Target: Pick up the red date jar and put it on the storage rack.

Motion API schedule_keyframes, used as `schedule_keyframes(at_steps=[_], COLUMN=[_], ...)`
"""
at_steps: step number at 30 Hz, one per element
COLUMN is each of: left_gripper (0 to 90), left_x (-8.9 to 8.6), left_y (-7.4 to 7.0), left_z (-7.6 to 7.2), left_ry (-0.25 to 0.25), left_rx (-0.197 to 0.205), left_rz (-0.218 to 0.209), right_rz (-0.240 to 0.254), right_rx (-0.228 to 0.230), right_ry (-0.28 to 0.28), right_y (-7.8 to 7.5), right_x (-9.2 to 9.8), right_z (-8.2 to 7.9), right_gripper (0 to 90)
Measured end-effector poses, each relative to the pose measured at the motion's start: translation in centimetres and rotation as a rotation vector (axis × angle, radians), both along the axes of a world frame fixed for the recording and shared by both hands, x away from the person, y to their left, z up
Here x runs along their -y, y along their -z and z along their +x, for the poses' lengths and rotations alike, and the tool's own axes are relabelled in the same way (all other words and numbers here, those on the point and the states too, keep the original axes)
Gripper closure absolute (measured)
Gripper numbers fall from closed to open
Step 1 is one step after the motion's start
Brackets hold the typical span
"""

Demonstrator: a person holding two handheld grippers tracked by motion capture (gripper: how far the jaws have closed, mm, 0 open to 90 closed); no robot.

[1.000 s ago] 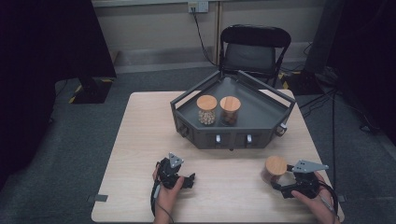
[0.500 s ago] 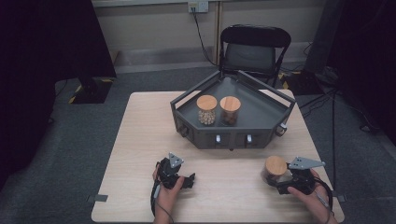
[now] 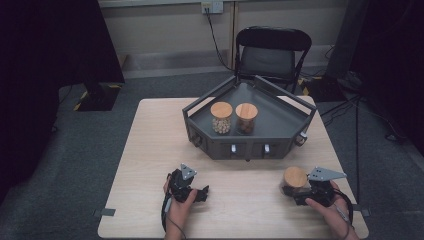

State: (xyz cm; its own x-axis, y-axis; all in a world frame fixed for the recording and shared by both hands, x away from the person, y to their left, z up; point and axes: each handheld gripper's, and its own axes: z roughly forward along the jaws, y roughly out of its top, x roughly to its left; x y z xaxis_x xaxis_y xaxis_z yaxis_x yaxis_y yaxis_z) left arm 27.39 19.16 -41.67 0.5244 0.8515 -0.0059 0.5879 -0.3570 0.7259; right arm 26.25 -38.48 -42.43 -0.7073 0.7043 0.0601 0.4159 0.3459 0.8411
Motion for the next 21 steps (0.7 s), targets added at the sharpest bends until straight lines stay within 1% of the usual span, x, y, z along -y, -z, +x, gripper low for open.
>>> schedule_keyframes(at_steps=[11,18,20,21], left_gripper=[0.2,0.2,0.2,0.2], left_x=[0.00,0.00,0.00,0.00], left_y=[0.00,0.00,0.00,0.00], left_z=[0.00,0.00,0.00,0.00], left_ry=[0.000,0.000,0.000,0.000], left_rx=[0.000,0.000,0.000,0.000], left_rz=[0.000,0.000,0.000,0.000], right_rz=[-0.007,-0.032,-0.052,-0.055], right_rx=[0.038,0.045,0.054,0.055], right_ry=[0.004,-0.004,-0.003,-0.002], right_y=[0.32,-0.06,-0.25,-0.29], right_x=[-0.23,-0.45,-0.70,-0.73], right_z=[-0.49,-0.43,-0.59,-0.64], right_gripper=[25.4,25.8,25.8,25.9])
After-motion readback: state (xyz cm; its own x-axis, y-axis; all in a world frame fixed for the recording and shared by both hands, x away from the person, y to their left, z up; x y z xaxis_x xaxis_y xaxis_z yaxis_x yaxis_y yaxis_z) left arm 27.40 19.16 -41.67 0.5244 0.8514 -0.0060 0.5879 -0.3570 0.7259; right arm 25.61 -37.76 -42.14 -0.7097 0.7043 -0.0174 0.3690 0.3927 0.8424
